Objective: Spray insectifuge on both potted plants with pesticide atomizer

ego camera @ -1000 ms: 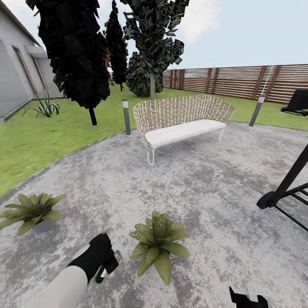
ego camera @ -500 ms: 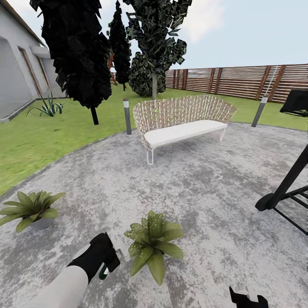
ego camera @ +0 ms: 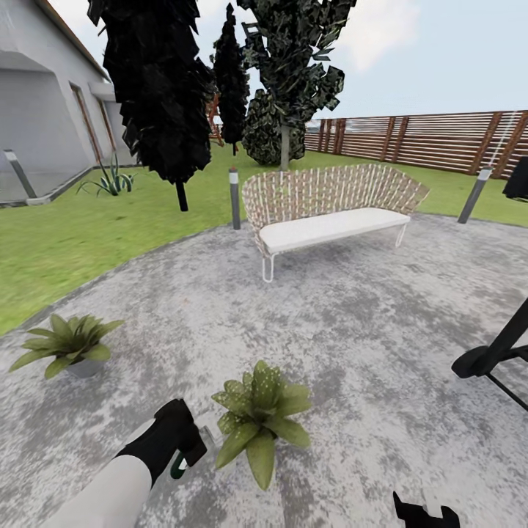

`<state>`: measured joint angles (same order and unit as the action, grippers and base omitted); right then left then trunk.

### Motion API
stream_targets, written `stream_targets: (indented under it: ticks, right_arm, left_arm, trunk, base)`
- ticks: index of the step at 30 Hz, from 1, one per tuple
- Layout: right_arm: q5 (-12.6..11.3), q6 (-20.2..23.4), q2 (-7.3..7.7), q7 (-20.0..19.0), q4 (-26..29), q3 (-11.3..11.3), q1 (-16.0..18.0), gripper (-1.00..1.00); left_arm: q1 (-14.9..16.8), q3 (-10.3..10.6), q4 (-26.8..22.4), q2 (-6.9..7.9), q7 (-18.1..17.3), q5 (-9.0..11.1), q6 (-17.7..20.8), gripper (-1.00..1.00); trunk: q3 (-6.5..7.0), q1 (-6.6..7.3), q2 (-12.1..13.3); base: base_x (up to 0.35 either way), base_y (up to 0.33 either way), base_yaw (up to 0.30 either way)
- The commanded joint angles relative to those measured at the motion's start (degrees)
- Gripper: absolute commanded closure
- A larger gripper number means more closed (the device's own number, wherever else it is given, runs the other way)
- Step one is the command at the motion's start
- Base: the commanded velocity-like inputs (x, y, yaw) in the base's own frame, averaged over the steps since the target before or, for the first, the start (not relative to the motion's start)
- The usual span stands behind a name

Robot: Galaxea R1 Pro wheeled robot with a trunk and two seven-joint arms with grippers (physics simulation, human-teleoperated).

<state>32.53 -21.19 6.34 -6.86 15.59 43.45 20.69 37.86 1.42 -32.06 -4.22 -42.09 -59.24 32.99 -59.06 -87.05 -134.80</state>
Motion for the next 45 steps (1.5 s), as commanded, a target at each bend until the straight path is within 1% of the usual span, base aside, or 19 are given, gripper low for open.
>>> stream_targets:
  ticks: [1, 12, 16, 17, 18, 19, 20, 22, 23, 26, 28, 29, 33, 35, 39, 40, 42, 45]
  right_arm:
    - [0.17, -0.21, -0.01, -0.44, -0.04, 0.49, 0.05, -1.00]
    - [0.17, -0.20, -0.01, -0.44, -0.04, 0.49, 0.05, -1.00]
    - [0.17, -0.20, -0.01, -0.44, -0.04, 0.49, 0.05, -1.00]
    - [0.17, -0.20, -0.01, -0.44, -0.04, 0.49, 0.05, -1.00]
    - [0.17, -0.23, -0.01, -0.44, -0.04, 0.49, 0.05, -1.00]
    - [0.17, -0.24, -0.01, -0.44, -0.04, 0.49, 0.05, -1.00]
    - [0.17, -0.25, -0.01, -0.44, -0.04, 0.49, 0.05, -1.00]
    - [0.17, -0.25, -0.01, -0.44, -0.04, 0.49, 0.05, -1.00]
    - [0.17, -0.25, -0.01, -0.44, -0.04, 0.49, 0.05, -1.00]
    - [0.17, -0.25, -0.01, -0.44, -0.04, 0.49, 0.05, -1.00]
    - [0.17, -0.25, -0.01, -0.44, -0.04, 0.49, 0.05, -1.00]
    - [0.17, -0.25, -0.01, -0.44, -0.04, 0.49, 0.05, -1.00]
    - [0.17, -0.25, -0.04, -0.44, -0.04, 0.49, 0.05, -1.00]
    - [0.17, -0.25, -0.02, -0.44, -0.04, 0.49, 0.05, -1.00]
    - [0.17, -0.25, 0.06, -0.44, 0.04, 0.57, 0.05, -1.00]
    - [0.17, -0.25, 0.07, -0.44, 0.05, 0.56, 0.05, -1.00]
    - [0.17, -0.25, 0.08, -0.44, 0.05, 0.57, 0.05, -1.00]
    - [0.17, -0.22, 0.08, -0.44, 0.00, 0.54, 0.05, -1.00]
  left_arm:
    - [0.02, 0.10, -0.11, -0.02, -0.45, -0.36, 0.23, 1.00]
    - [0.02, 0.10, -0.20, -0.06, -0.62, -0.18, 0.23, 1.00]
    - [0.29, 0.28, -0.02, 0.56, -0.97, 0.51, 0.59, 1.00]
    - [0.45, 0.32, -0.04, 0.89, -1.78, 0.44, 0.82, 1.00]
    - [0.77, 0.52, -0.05, 2.59, -6.33, 0.03, 1.95, 1.00]
    - [0.88, 0.68, -0.12, 3.83, -9.67, -0.16, 2.53, 1.00]
    - [0.93, 0.79, -0.16, 4.83, -12.28, -0.29, 2.82, 1.00]
    - [0.88, 0.89, -0.18, 5.50, -14.01, -0.43, 2.92, 1.00]
    - [0.47, 1.53, -0.20, 5.51, -14.97, -0.57, 2.79, 1.00]
    - [0.37, 4.83, -0.20, 5.40, -14.98, -0.61, 3.01, 1.00]
    - [0.37, 8.62, -0.20, 5.32, -14.94, -0.57, 3.23, 1.00]
    - [0.37, 9.22, -0.20, 5.34, -14.90, -0.55, 3.27, 1.00]
    - [0.30, 9.49, -0.01, 4.99, -13.35, -0.49, 4.13, 1.00]
    - [0.23, 9.42, 0.56, 4.90, -13.32, -0.45, 4.18, 1.00]
    - [-0.42, 9.32, 0.77, 5.51, -13.36, -0.32, 4.11, 1.00]
    - [-0.96, 9.27, 0.77, 5.33, -13.37, 0.17, 4.10, 1.00]
    - [-1.11, 9.21, 0.78, 5.11, -13.37, 0.33, 4.14, 1.00]
    - [-1.16, 8.11, 0.23, 4.70, -13.37, 0.49, 4.18, 1.00]
  trunk:
    - [-0.05, -0.01, -0.02]
    - [-0.05, -0.01, -0.02]
    - [-0.05, -0.01, -0.02]
    - [-0.05, -0.01, -0.02]
    - [-0.05, -0.01, -0.02]
    - [-0.05, -0.01, -0.02]
    - [-0.05, -0.01, -0.02]
    - [-0.05, -0.01, -0.02]
    - [-0.05, -0.01, -0.02]
    - [-0.05, -0.01, -0.02]
    - [-0.05, -0.01, -0.02]
    - [-0.05, -0.01, -0.02]
    - [-0.05, -0.01, -0.02]
    - [-0.05, -0.01, -0.02]
    - [-0.05, -0.01, -0.02]
    - [-0.05, -0.01, -0.02]
    - [-0.05, -0.01, -0.02]
    - [-0.05, -0.01, -0.02]
  base:
    - [0.120, -0.106, 0.008]
    - [0.140, -0.102, 0.001]
    - [0.005, -0.004, 0.000]
    - [0.000, 0.000, 0.000]
    - [0.000, 0.000, 0.000]
    - [0.000, 0.000, 0.000]
    - [0.000, 0.000, 0.000]
    - [0.000, 0.000, 0.000]
    - [0.000, 0.000, 0.147]
    - [0.000, 0.000, 0.231]
    - [0.000, 0.000, 0.267]
    - [0.000, 0.000, 0.274]
    - [-0.002, 0.000, 0.270]
    - [-0.015, 0.000, 0.077]
    - [-0.004, 0.000, 0.020]
    - [0.000, 0.000, 0.001]
    - [0.000, 0.000, 0.000]
    - [0.000, 0.000, 0.000]
